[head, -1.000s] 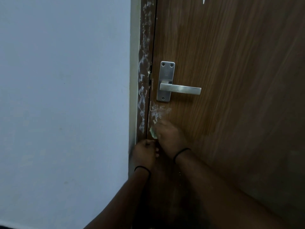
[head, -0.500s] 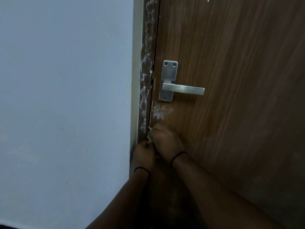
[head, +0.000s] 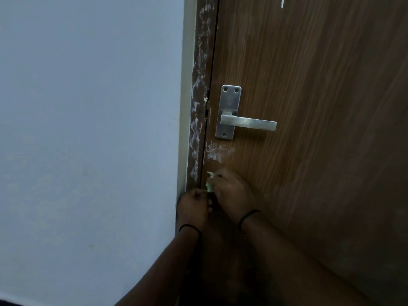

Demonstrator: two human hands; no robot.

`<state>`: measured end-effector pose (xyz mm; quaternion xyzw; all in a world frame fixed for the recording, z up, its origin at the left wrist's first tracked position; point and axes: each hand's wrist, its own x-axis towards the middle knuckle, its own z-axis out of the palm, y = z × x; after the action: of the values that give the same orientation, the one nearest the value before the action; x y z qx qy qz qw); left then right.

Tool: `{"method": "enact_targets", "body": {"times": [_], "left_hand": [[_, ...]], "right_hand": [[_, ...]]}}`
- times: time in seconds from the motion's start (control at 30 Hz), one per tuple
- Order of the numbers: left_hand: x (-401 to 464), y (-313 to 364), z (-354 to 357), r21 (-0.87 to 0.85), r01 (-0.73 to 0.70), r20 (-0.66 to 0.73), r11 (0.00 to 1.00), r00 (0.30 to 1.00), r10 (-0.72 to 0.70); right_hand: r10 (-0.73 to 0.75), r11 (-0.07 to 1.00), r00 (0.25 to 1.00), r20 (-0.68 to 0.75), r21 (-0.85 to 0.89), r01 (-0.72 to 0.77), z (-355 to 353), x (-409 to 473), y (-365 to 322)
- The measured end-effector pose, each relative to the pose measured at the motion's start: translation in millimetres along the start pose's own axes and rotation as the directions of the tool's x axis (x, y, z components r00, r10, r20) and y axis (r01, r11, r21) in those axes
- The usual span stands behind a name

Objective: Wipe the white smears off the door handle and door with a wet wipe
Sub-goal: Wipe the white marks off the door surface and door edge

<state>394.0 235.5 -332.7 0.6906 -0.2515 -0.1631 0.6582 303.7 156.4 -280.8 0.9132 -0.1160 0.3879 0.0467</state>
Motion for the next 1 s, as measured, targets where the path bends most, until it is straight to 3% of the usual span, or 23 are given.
{"method": "enact_targets", "body": {"times": [0.17, 0.23, 0.43, 0.57, 0.67, 0.73, 1.0], "left_hand": [[-0.3, 22.1, 5.1, -0.015, -0.083, -0.038, 0.996, 0.996, 0.082], [-2.5, 35.0, 8.1, -0.028, -0.129, -0.056, 0.991, 0.99, 0.128], [-4.3, 40.6, 2.4, -0.019, -0.102, -0.065, 0.995, 0.993, 0.101], [-6.1, 35.9, -0.1, -0.012, -0.086, -0.066, 0.996, 0.994, 0.085], [-6.3, 37.7, 3.1, -0.01, -0.105, -0.065, 0.994, 0.992, 0.104], [-7.5, 38.8, 4.1, 0.014, -0.137, -0.068, 0.99, 0.988, 0.138], [-8.6, 31.9, 1.3, 0.051, -0.119, -0.097, 0.992, 0.988, 0.124]], "right_hand": [[0.197, 0.978, 0.948, -0.251, 0.11, -0.175, -31.7, 14.4, 14.8], [0.202, 0.979, 0.93, -0.309, 0.086, -0.184, -33.9, 31.7, 10.3], [0.134, 0.991, 0.991, 0.012, 0.0, -0.134, -22.4, 13.9, 11.1], [0.255, 0.966, 0.958, -0.129, 0.071, -0.247, -37.6, 23.3, 20.3], [0.062, 0.996, 0.966, -0.25, -0.048, -0.076, -37.3, 36.8, 2.5], [-0.047, 0.995, 0.981, -0.19, -0.091, 0.03, -27.9, 34.3, -4.7], [-0.085, 0.984, 0.992, -0.096, -0.166, 0.068, -24.8, 33.4, -6.2]]}}
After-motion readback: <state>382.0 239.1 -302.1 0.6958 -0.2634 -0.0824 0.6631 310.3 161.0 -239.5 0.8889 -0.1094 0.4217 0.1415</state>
